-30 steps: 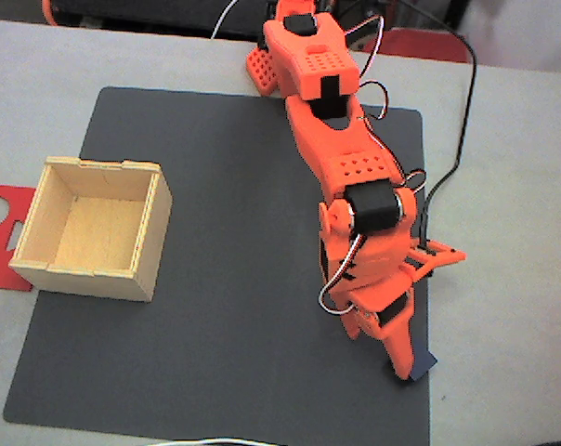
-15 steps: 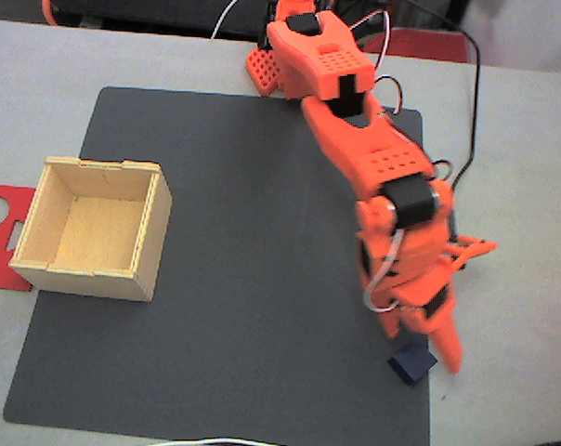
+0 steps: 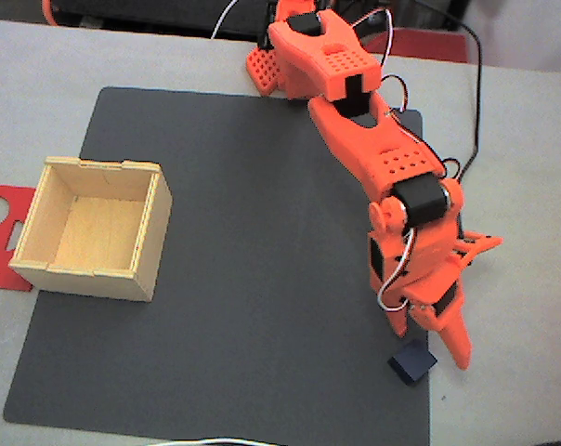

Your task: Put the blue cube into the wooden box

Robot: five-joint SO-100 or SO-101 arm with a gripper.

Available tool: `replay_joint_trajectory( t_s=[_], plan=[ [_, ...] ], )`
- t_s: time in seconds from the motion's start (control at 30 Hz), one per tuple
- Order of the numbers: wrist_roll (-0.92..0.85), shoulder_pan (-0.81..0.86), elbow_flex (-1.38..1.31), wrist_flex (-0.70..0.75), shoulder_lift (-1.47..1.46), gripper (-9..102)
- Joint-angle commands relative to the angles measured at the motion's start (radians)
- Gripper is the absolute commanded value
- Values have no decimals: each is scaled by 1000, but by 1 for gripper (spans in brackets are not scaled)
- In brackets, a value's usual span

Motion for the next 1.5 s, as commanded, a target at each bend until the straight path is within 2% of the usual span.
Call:
replay_joint_trajectory(
  t_s=[0.0, 0.4, 0.8, 0.97, 1.2, 1.47],
  plan=[
    [12, 28, -44, -15, 6, 33],
    [28, 48, -44, -60, -60, 31],
    [37, 48, -44, -69, -60, 1],
    [40, 61, -46, -43, -18, 0],
    [43, 173, -46, 14, 213, 0],
    [54, 425, -46, 161, 449, 0]
  ],
)
